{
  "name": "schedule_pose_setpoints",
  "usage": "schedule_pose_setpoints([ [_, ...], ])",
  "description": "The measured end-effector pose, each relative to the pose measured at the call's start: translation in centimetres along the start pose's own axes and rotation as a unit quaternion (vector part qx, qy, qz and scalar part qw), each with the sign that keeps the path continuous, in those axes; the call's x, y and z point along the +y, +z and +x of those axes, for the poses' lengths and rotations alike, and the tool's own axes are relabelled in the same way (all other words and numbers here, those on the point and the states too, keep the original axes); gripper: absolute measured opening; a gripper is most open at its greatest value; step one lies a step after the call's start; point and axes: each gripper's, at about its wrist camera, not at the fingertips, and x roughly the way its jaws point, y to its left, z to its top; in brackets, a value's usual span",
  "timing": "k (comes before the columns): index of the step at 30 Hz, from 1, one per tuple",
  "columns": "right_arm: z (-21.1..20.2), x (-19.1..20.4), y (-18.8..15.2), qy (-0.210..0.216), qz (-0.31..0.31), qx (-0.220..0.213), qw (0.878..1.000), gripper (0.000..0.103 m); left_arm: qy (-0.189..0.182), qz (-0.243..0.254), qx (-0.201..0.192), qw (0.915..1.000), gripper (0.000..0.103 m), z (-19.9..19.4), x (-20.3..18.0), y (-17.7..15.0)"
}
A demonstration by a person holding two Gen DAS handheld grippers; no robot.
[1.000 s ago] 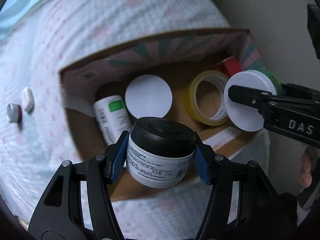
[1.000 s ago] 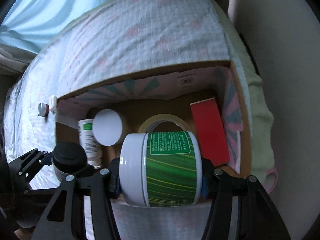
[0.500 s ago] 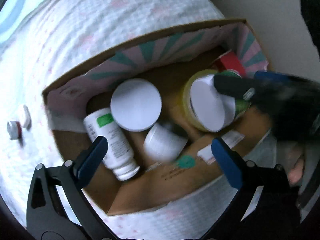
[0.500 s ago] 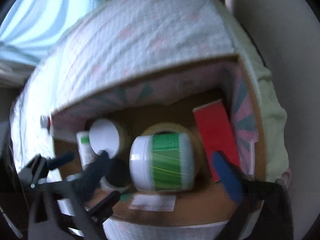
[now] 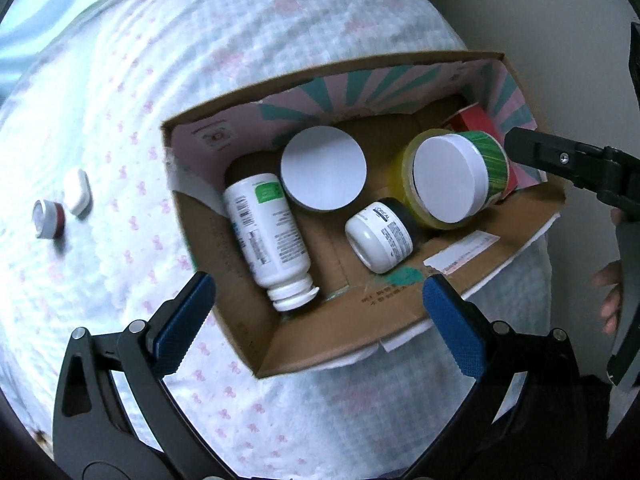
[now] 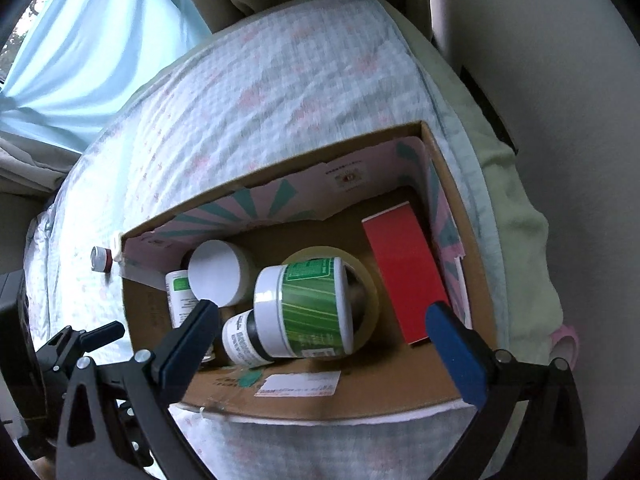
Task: Organize rigid objects
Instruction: 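Move both tools back toward the silver tin and white earbud case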
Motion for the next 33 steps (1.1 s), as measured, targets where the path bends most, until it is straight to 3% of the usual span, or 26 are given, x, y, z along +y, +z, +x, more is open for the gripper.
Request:
schedule_pose_setpoints([
  [5,-2.3,1.1,-0.3,-0.009,0.000,-0.019,1.000,0.103,-0.001,-0.001,-0.018,0.9998,0.103,-2.8,0.4,-1.2],
  [9,-5.0,3.0,-1.4,-0.024,-0.038,-0.036,0.998,0.103,-0.005,-0.015,-0.044,0.9989,0.103,-6.1,1.3,-2.8],
  [14,-8.2,6.0,-3.2,-0.010,-0.064,-0.078,0.995,0.103,0.006,-0.045,-0.082,0.9956,0.103,-10.2,3.5,-5.6],
  [26,-13.1,18.0,-9.3,-0.022,-0.174,-0.123,0.977,0.103,0.041,-0.147,-0.157,0.9758,0.103,-18.8,14.9,-14.6],
  [30,-13.8,21.8,-11.2,-0.027,-0.171,-0.130,0.976,0.103,0.049,-0.155,-0.187,0.9689,0.103,-21.4,19.1,-17.4],
  [33,-13.6,24.9,-12.5,-0.039,-0.150,-0.128,0.980,0.103,0.049,-0.144,-0.197,0.9685,0.103,-22.7,22.0,-18.8],
])
